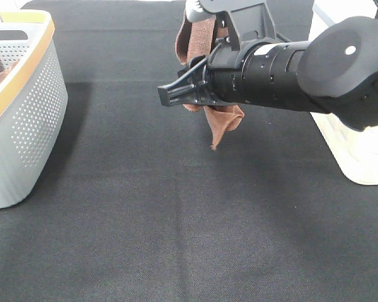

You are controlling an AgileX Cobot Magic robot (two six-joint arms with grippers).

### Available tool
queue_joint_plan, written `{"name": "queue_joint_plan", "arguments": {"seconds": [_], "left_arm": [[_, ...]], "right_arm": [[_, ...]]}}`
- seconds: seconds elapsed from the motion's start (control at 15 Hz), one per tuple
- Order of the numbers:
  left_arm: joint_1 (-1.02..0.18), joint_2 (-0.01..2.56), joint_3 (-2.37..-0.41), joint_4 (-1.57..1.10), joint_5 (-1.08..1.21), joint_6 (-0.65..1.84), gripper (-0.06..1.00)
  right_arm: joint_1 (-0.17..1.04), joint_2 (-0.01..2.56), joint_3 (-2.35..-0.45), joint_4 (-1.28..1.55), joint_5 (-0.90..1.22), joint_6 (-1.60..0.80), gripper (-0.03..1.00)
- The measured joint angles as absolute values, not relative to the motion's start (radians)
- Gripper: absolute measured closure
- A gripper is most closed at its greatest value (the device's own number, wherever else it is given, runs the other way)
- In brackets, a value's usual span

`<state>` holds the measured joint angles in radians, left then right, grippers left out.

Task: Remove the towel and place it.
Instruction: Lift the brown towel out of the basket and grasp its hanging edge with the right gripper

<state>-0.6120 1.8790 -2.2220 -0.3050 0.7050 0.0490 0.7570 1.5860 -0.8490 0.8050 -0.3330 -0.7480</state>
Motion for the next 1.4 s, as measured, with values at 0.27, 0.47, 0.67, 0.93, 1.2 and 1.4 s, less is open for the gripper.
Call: {"name": "queue_joint_plan", "arguments": {"seconds": [0.27,0.47,0.67,0.93,1.2,1.4], "left_arm": [[-0.612,1.878,-2.222,-0.235,0.705,0.049,0.94],[-0.612,1.866,-2.222,-0.177,0.705,0.042,0.94],[-0.612,1.848,-2.222,-0.158,0.705,0.024,0.94],[-0.612,1.848,-2.222,-0.157,0.705,0.022,0.94],[-0.612,1.848,-2.222,-0.158,0.704,0.022,0.94],[-0.612,1.848,-2.222,-0.173,0.703,0.022,0.94]], "right_arm": [[0.757,1.586,-0.849,0.919,-0.321,-0.865,0.47],[0.757,1.585,-0.849,1.063,-0.329,-1.011,0.46],[0.757,1.577,-0.849,1.227,-0.366,-1.178,0.46],[0.758,1.540,-0.849,1.230,-0.254,-1.200,0.46],[0.758,1.516,-0.849,1.189,-0.153,-1.200,0.46],[0.758,1.516,-0.872,1.170,-0.115,-1.200,0.46]]}}
